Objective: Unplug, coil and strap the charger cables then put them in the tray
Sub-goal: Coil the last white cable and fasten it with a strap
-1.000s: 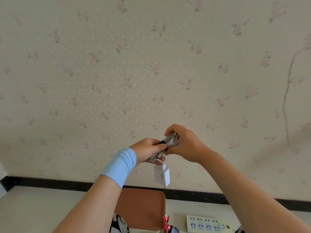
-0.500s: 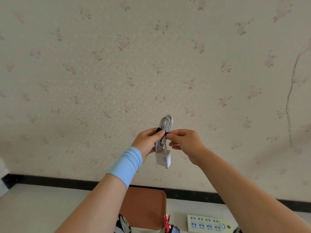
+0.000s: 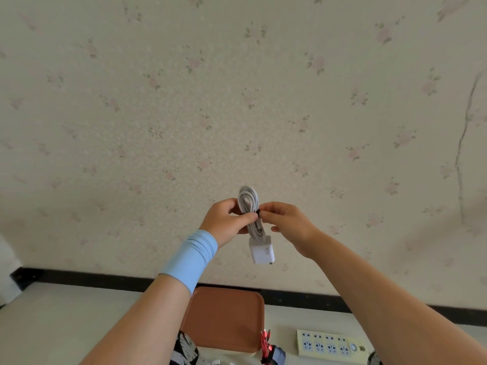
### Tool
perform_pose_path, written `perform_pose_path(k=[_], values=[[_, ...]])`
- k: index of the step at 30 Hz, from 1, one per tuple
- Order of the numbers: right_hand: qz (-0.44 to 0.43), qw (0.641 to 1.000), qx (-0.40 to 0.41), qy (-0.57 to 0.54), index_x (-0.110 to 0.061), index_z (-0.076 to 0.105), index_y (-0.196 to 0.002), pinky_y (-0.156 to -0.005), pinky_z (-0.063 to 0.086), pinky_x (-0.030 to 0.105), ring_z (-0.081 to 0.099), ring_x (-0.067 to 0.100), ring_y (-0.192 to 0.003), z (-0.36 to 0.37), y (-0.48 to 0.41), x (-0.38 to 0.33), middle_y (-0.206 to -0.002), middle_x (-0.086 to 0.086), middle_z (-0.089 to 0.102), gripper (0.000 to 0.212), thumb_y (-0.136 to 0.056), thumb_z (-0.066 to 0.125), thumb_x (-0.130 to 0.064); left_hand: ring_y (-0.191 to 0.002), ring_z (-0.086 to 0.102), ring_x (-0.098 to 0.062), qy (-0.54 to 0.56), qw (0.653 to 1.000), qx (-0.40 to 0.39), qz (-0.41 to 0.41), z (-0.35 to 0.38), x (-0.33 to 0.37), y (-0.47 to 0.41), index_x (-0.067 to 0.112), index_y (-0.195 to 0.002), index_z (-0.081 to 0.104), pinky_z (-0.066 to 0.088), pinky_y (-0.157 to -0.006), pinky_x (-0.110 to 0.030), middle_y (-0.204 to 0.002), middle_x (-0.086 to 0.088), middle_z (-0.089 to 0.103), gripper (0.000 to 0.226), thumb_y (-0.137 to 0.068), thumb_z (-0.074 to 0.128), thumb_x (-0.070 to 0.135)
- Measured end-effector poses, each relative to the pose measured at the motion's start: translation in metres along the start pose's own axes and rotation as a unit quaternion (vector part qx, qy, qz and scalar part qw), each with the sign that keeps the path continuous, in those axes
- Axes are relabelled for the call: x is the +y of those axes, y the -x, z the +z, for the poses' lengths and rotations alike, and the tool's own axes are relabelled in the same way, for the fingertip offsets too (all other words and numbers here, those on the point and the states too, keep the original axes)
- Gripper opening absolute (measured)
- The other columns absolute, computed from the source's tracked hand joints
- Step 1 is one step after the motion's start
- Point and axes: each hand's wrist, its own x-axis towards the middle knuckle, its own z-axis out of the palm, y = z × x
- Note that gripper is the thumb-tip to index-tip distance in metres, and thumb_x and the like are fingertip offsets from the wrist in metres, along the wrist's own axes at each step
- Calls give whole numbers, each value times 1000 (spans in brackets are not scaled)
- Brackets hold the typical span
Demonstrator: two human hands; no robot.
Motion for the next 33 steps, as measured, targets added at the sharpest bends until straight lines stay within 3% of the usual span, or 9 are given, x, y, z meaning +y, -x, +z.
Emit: perform_pose_path(k=[3, 9, 14, 17, 20, 23, 26, 30, 33], values=[[29, 996, -86, -25, -29, 55, -134, -97, 47, 38, 63, 18, -117, 6, -1, 10, -124, -4, 69, 52, -83, 68, -27, -85, 74, -18, 24, 999, 28, -1, -2, -6, -1, 12, -98, 72, 62, -76, -34, -97, -7, 74, 14, -83, 71, 12], [54, 985, -124, 107, -25, 65, -119, -94, 54, 37, 66, 18, -107, 15, -6, 34, -115, -1, 69, 31, -90, 74, -34, -86, 74, -21, 57, 996, 64, -37, -3, -42, -1, 12, -92, 73, 61, -77, -38, -94, -7, 75, 11, -82, 68, 13], [70, 966, -139, 204, -20, 61, -123, -63, 45, 21, 58, 11, -83, 30, -16, 67, -107, 0, 62, 45, -82, 79, -18, -85, 74, -25, 128, 981, 88, -113, -7, -71, -6, 5, -96, 69, 61, -75, -36, -99, -17, 74, 8, -89, 66, 6], [96, 967, -109, 208, -15, 61, -123, -59, 44, 20, 55, 9, -80, 35, -28, 86, -104, 0, 60, 44, -83, 78, -13, -90, 72, -26, 138, 978, 94, -125, -12, -87, -14, 14, -114, 54, 61, -78, -39, -105, -15, 69, 35, -85, 69, 2], [120, 967, -104, 197, -16, 64, -123, -68, 48, 22, 59, 14, -88, 38, -39, 105, -109, 4, 63, 43, -82, 80, -14, -90, 67, -21, -58, 990, 83, -95, -28, -106, -23, 31, -123, 48, 58, -82, -36, -100, -4, 64, 58, -76, 78, 13], [134, 962, -127, 203, -15, 67, -123, -77, 54, 27, 64, 22, -100, 41, -44, 128, -115, 7, 67, 43, -83, 80, -13, -77, 63, -18, -267, 957, 9, -116, -44, -128, -27, 16, -92, 64, 52, -72, -31, -85, 0, 66, 29, -71, 82, 26], [152, 942, -190, 231, -14, 62, -131, -84, 50, 29, 59, 21, -107, 49, -45, 153, -121, 2, 62, 38, -93, 68, -13, -69, 58, -16, -360, 916, -62, -163, -50, -158, -22, 12, -76, 63, 46, -63, -27, -77, -3, 64, 32, -69, 84, 35], [181, 917, -228, 273, -12, 53, -139, -89, 41, 27, 53, 21, -115, 73, -42, 190, -133, 5, 54, 42, -98, 59, -14, -88, 62, -17, -408, 880, -161, -183, -43, -201, -7, 26, -108, 63, 54, -80, -28, -102, 2, 65, 36, -76, 78, 34], [186, 917, -219, 276, -12, 55, -134, -94, 44, 28, 54, 18, -113, 87, -35, 225, -131, 3, 55, 37, -97, 61, -16, -108, 61, -16, -427, 858, -211, -194, -38, -243, 5, 29, -123, 63, 48, -91, -23, -121, 6, 62, 40, -84, 71, 34]])
